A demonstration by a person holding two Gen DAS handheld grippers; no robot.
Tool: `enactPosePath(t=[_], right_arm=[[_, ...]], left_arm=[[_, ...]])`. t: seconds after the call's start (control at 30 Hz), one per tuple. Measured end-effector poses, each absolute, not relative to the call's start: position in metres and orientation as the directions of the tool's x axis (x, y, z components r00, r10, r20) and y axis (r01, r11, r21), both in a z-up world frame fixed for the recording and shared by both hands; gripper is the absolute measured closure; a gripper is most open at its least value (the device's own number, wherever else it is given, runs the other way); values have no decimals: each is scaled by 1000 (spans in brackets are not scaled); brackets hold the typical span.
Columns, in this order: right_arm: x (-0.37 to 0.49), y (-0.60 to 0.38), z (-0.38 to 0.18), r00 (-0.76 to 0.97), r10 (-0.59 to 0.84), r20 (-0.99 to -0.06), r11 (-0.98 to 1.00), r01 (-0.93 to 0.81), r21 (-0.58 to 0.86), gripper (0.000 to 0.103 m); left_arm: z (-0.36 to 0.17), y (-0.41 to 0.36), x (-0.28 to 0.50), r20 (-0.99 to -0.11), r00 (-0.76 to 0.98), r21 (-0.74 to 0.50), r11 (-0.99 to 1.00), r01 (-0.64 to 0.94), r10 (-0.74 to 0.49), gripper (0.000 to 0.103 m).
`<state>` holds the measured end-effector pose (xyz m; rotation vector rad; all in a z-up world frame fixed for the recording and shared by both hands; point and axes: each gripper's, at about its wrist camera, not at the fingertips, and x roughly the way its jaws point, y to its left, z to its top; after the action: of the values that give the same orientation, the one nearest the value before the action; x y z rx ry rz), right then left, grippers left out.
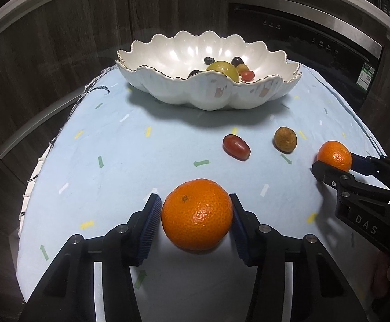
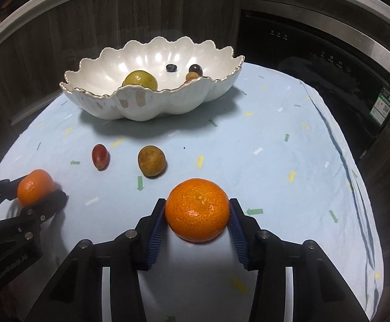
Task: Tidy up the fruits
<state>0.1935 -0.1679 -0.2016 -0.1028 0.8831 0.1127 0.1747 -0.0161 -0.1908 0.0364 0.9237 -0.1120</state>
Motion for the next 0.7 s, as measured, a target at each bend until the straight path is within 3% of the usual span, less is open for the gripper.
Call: enactPosePath(t=[0.7], right_arm=[[188, -168, -180, 653, 76, -754, 990, -138, -19, 59]], left_arm=[[-173, -14, 170, -774, 626, -31, 993, 118, -98, 60]])
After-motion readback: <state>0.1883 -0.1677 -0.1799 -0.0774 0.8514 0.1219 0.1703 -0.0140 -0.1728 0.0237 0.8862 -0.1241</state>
